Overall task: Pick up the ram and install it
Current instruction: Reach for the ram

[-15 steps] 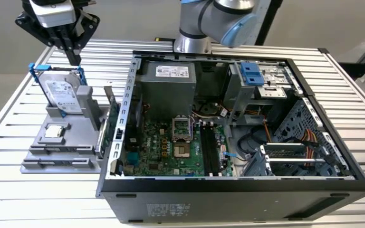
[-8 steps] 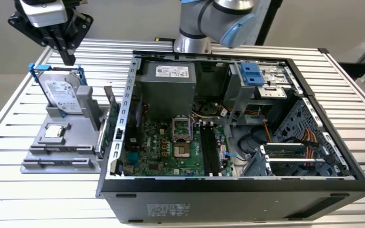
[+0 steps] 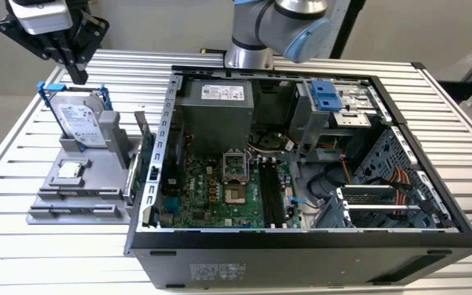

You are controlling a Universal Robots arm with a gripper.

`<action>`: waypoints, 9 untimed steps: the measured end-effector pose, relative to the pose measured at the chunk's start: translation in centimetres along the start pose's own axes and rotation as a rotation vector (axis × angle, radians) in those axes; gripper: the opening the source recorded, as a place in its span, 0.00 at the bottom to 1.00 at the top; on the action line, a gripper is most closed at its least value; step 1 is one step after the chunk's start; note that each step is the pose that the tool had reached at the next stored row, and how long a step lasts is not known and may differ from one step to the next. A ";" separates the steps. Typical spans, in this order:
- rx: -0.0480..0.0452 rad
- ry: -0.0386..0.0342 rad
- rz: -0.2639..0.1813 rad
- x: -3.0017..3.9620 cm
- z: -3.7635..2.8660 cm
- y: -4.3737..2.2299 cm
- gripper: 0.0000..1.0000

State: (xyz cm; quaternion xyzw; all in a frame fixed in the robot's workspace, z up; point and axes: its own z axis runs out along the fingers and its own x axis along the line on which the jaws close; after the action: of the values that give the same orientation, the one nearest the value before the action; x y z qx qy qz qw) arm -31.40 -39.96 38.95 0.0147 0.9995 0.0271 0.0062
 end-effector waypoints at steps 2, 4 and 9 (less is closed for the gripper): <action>0.0000 0.0002 -0.002 0.37 0.00 -0.01 0.00; 0.0000 0.0006 -0.003 0.72 -0.01 -0.02 0.00; 0.0000 0.0019 -0.006 1.54 -0.02 -0.04 0.00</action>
State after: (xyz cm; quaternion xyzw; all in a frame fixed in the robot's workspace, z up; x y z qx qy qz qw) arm -32.94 -39.95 38.95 0.0119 0.9995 0.0271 0.0053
